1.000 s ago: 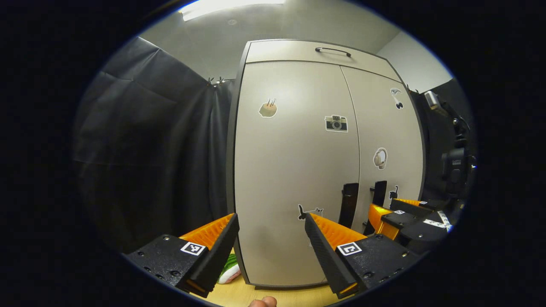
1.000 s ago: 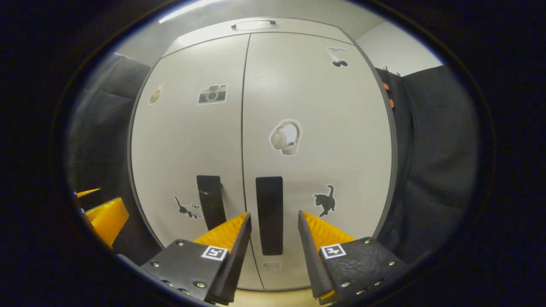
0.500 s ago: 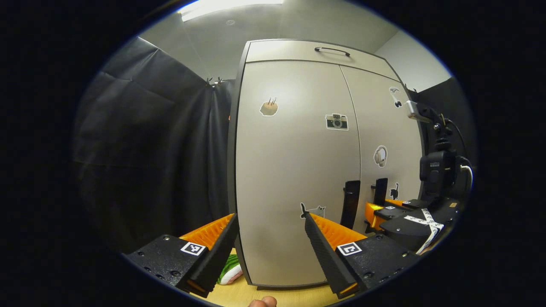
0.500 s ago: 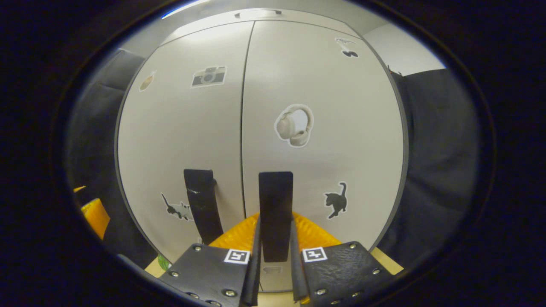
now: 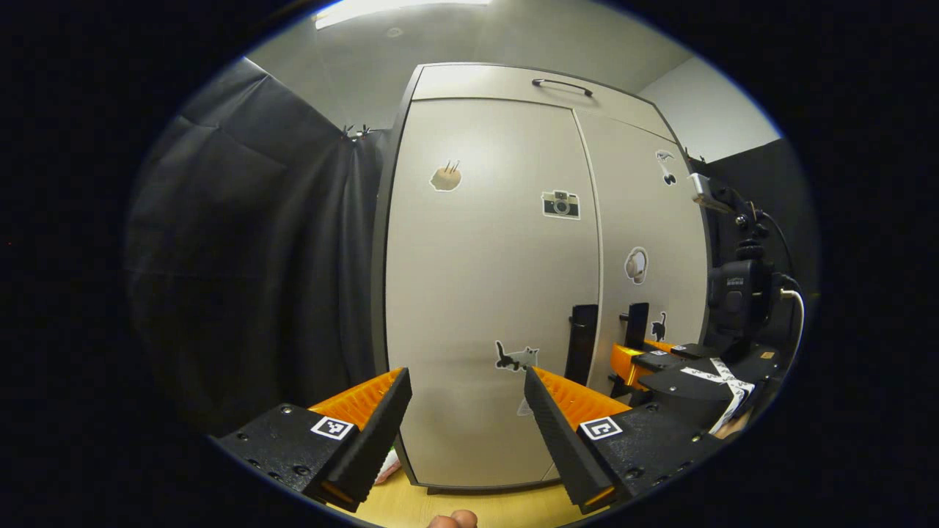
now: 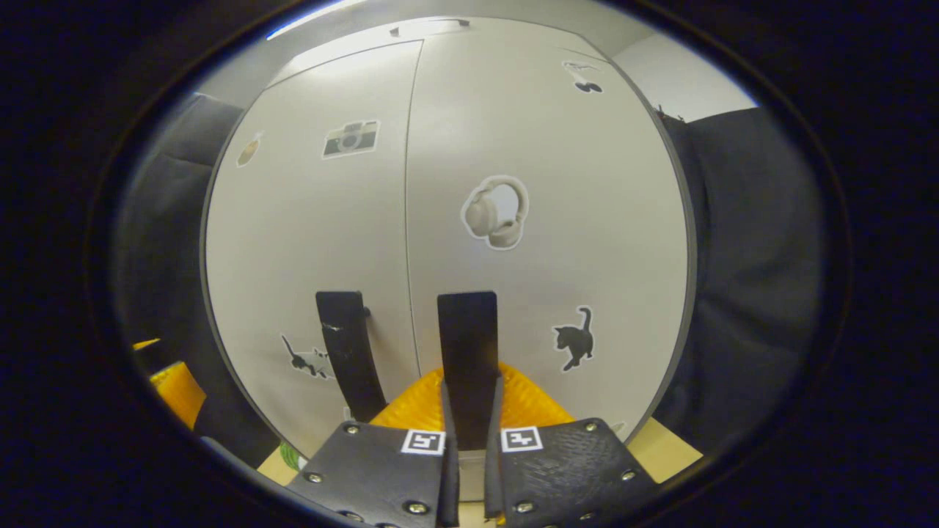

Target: Open the right door of the double-door shoe cabinet with the right hand, and open the left door with the left hand.

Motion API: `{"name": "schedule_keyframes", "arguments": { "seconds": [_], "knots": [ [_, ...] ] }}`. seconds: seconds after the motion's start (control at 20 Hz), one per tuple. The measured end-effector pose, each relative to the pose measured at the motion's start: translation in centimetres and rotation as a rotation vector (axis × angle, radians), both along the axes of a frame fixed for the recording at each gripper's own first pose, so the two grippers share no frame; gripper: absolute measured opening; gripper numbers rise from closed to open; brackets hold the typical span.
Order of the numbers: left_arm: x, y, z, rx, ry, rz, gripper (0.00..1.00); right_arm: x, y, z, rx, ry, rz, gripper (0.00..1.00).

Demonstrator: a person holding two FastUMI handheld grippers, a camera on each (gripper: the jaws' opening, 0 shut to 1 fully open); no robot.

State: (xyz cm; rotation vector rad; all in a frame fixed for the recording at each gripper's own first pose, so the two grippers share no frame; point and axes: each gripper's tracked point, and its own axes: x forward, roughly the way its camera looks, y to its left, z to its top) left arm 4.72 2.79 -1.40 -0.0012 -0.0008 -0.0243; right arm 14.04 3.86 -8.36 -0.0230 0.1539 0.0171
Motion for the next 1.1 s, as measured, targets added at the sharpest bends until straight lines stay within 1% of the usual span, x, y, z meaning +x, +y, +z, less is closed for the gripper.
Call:
{"name": "schedule_keyframes", "arguments": {
  "seconds": [0.05,0.1,0.15,0.2,0.3,0.35,0.4,0.55,0.6,0.65,0.8,1.05,1.1],
  "knots": [
    [-0.1,0.0,-0.1,-0.001,0.003,-0.004,0.94,-0.2,0.0,0.1,0.005,-0.001,0.009,0.13],
    [-0.3,-0.2,-0.1,0.001,0.004,-0.008,0.96,-0.3,-0.1,0.1,0.012,-0.001,0.016,0.14],
    [-0.6,-0.3,-0.2,0.005,0.008,-0.013,0.93,-0.5,-0.1,0.2,0.019,0.0,0.022,0.13],
    [-0.9,-0.4,-0.2,0.01,0.01,-0.015,0.96,-0.7,-0.2,0.2,0.026,0.005,0.026,0.13],
    [-1.3,-0.4,-0.2,0.012,0.006,-0.022,0.96,-1.0,-0.4,0.4,0.024,0.006,0.04,0.13],
    [-1.5,-0.6,-0.3,0.011,0.005,-0.026,0.93,-1.2,-0.6,0.5,0.028,0.01,0.046,0.13],
    [-1.9,-0.8,-0.3,0.009,0.005,-0.03,0.96,-1.5,-0.7,0.5,0.036,0.013,0.049,0.13],
    [-2.7,-1.3,-0.3,0.005,0.006,-0.043,0.96,-2.3,-1.2,0.7,0.04,0.016,0.064,0.13],
    [-3.1,-1.5,-0.3,0.006,0.008,-0.048,0.93,-2.7,-1.4,0.8,0.043,0.016,0.07,0.13],
    [-3.2,-1.7,-0.3,0.007,0.008,-0.052,0.96,-3.0,-1.6,0.8,0.046,0.017,0.077,0.13],
    [-3.9,-2.3,-0.4,0.013,0.008,-0.063,0.96,-3.8,-2.3,1.0,0.066,0.02,0.1,0.13],
    [-4.5,-2.9,-0.3,0.022,0.005,-0.075,0.96,-5.8,-4.0,1.2,0.066,0.027,0.139,0.13],
    [-4.6,-3.0,-0.3,0.025,0.005,-0.078,0.99,-6.3,-4.6,1.3,0.068,0.028,0.144,0.13]
  ]
}}
